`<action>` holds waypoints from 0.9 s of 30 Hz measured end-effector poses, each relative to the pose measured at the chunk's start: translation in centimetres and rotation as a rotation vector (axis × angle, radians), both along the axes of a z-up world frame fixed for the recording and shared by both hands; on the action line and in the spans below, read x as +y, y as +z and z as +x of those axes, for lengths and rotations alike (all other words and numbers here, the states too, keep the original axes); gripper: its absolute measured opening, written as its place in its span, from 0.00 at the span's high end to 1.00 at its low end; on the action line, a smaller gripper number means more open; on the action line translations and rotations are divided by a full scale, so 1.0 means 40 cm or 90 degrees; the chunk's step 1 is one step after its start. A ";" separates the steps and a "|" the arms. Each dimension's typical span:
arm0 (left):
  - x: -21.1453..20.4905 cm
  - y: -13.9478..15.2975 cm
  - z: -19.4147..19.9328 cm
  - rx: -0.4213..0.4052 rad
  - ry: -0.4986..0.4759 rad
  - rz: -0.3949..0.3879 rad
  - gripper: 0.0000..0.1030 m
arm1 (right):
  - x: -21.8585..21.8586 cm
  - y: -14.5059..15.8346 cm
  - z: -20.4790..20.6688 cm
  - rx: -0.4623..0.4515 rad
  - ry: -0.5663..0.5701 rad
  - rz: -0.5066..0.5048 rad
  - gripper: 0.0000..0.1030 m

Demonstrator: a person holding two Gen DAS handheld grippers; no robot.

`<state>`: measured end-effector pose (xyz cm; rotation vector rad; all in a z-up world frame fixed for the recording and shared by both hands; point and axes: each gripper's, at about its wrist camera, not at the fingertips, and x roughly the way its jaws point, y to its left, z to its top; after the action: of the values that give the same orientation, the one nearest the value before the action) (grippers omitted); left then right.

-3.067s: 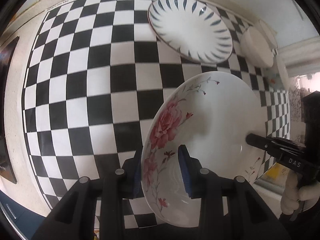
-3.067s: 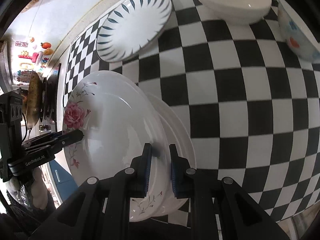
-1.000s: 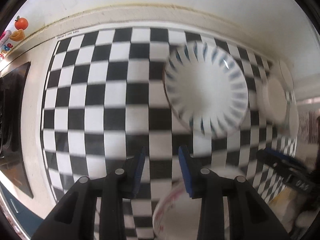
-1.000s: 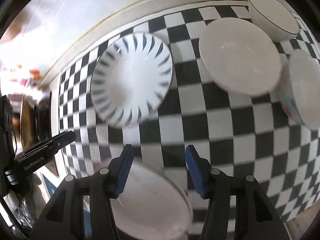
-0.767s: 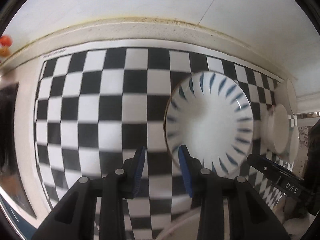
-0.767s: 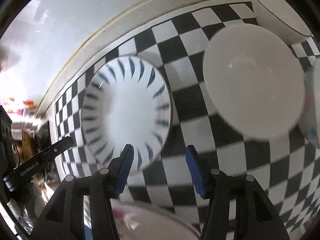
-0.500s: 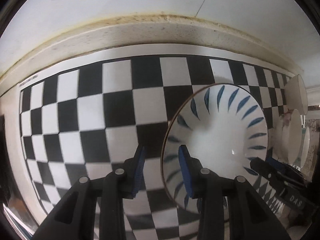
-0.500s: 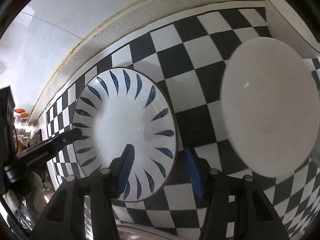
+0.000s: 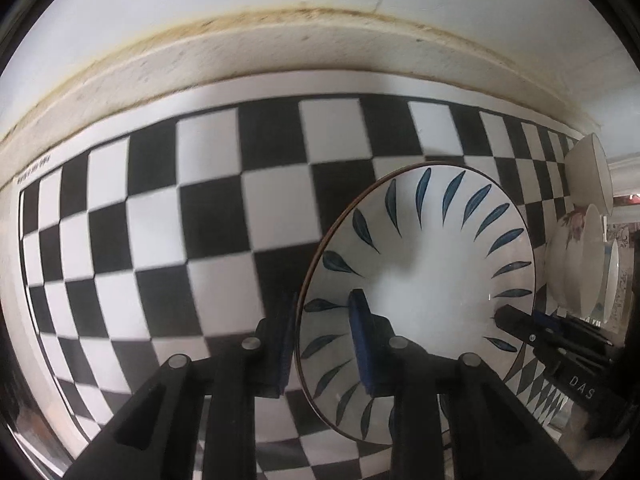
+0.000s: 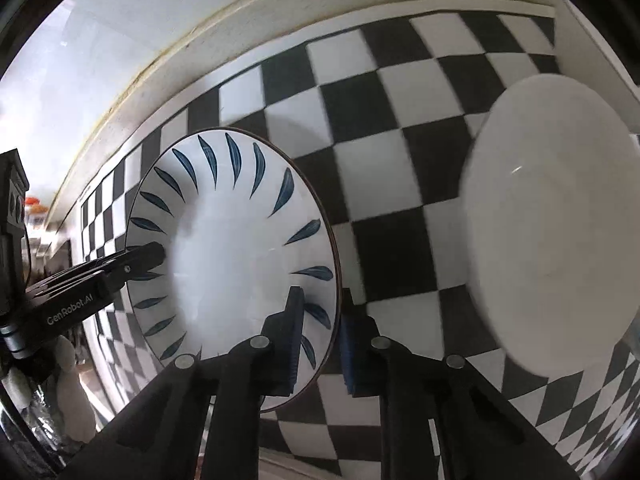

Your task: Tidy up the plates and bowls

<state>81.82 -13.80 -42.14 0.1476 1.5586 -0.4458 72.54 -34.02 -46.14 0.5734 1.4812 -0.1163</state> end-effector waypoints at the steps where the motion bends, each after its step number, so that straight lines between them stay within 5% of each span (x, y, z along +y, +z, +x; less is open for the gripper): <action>1: 0.010 0.000 -0.009 0.002 0.005 0.001 0.77 | 0.009 0.000 0.000 0.001 0.010 0.000 0.83; 7: 0.082 0.003 -0.060 0.013 0.036 -0.012 0.77 | 0.039 -0.003 0.010 0.000 0.054 0.012 0.79; 18: 0.098 0.011 -0.131 -0.002 0.044 -0.009 0.77 | 0.024 -0.008 -0.001 0.010 0.029 0.051 0.83; 27: 0.101 0.089 -0.184 -0.018 0.044 -0.009 0.77 | 0.017 0.076 -0.046 -0.018 0.036 0.060 0.84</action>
<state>74.46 -9.74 -38.56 0.0880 1.5272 -0.3992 70.69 -33.34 -43.09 0.6063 1.4801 0.0045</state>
